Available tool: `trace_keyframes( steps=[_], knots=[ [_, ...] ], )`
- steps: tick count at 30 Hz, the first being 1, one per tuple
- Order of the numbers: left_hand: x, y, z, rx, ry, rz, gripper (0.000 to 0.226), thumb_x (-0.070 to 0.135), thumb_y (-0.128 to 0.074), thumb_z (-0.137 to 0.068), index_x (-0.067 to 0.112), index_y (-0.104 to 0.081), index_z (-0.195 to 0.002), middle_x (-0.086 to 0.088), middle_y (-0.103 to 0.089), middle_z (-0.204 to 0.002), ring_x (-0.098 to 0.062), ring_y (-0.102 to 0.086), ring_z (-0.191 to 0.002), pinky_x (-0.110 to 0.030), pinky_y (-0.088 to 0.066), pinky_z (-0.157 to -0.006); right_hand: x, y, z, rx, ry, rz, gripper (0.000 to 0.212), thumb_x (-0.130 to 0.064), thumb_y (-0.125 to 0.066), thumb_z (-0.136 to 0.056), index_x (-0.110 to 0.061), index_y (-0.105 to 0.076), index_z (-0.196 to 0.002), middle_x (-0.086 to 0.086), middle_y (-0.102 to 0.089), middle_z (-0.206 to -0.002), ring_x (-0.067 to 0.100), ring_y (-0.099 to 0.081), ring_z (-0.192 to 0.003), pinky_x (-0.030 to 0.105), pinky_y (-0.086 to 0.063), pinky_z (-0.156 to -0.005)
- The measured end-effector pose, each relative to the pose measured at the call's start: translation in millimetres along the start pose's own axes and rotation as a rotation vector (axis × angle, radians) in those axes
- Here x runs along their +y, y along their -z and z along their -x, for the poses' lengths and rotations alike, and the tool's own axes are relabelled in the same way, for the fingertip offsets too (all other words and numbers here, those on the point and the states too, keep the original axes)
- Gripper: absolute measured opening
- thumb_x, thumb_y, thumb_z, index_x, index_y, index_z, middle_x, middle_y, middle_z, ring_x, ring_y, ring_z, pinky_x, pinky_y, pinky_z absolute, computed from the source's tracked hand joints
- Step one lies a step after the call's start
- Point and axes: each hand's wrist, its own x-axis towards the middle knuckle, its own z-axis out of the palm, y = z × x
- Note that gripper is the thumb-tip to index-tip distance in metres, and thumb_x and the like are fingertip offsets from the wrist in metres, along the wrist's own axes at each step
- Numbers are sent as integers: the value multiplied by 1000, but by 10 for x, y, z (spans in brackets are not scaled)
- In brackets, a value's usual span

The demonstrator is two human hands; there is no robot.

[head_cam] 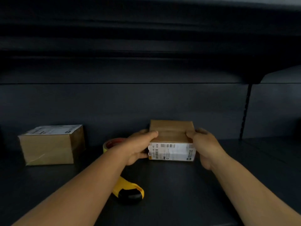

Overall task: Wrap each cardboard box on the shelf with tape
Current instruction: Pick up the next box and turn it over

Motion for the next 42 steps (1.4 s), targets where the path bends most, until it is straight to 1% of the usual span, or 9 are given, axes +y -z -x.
trace_keyframes(
  steps=[6, 11, 15, 18, 23, 27, 34, 38, 42],
  knots=[
    [-2, 145, 65, 30, -125, 120, 45, 13, -65, -86, 24, -47, -127, -6, -62, -114, -23, -62, -102, -41, -52, -90, 21, -42, 39, -2, 147, -98, 20, -13, -59, -88, -22, -59, -105, 4, -66, -103, 18, -62, -89, 30, -47, -69],
    [-66, 223, 125, -16, -171, 171, 72, 5, -69, -81, 20, -34, -141, -7, -56, -125, -25, -57, -113, -41, -47, -99, 19, -59, 96, -4, 232, -141, 16, -19, -61, -88, -21, -60, -104, 2, -66, -105, 19, -60, -96, 36, -51, -83],
    [-88, 262, 201, -89, -237, 156, 64, 1, -68, -80, 15, -42, -137, -4, -62, -119, -20, -57, -111, -34, -46, -100, 27, -54, 139, -25, 274, -160, 13, -23, -61, -88, -24, -60, -101, 2, -65, -108, 20, -60, -99, 41, -51, -85],
    [-89, 284, 253, -120, -299, 29, 59, 3, -73, -75, 29, -48, -122, 2, -58, -123, -16, -53, -116, -37, -39, -107, 33, -52, 162, -50, 300, -181, 15, -29, -59, -89, -26, -58, -104, -1, -63, -109, 17, -58, -98, 38, -49, -81],
    [-142, 326, 293, 11, -434, -387, 118, 11, -82, -65, 48, -4, -145, 15, -17, -143, -11, -29, -131, -30, -32, -109, 20, -57, 186, -127, 309, -269, 20, -37, -56, -90, -29, -60, -109, -4, -60, -112, 16, -56, -104, 35, -48, -86],
    [-179, 351, 303, 51, -546, -507, 118, 6, -80, -68, 49, 2, -142, 23, -10, -137, -3, -24, -129, -18, -26, -102, 33, -58, 184, -148, 318, -264, 23, -30, -56, -91, -28, -60, -114, -2, -59, -121, 18, -54, -113, 38, -43, -101],
    [-218, 347, 307, 97, -698, -564, 106, 1, -77, -70, 57, -5, -123, 25, -15, -124, 4, -29, -120, -1, -29, -89, 46, -45, 164, -167, 361, -254, 8, -21, -54, -92, -25, -60, -95, -15, -64, -88, 11, -56, -93, 27, -44, -74],
    [-198, 323, 303, 68, -711, -567, 105, 2, -77, -70, 54, -6, -126, 25, -15, -126, 6, -30, -118, 5, -31, -81, 39, -37, 173, -192, 332, -204, 24, -31, -53, -92, -32, -58, -115, -5, -62, -112, 16, -58, -102, 32, -48, -81],
    [-182, 293, 302, 67, -715, -579, 105, 3, -78, -70, 56, -6, -126, 27, -16, -123, 5, -31, -117, 2, -33, -82, 25, -19, 191, -296, 175, -208, 32, -47, -49, -90, -33, -55, -119, 1, -62, -117, 21, -59, -106, 41, -46, -89]
  ],
)
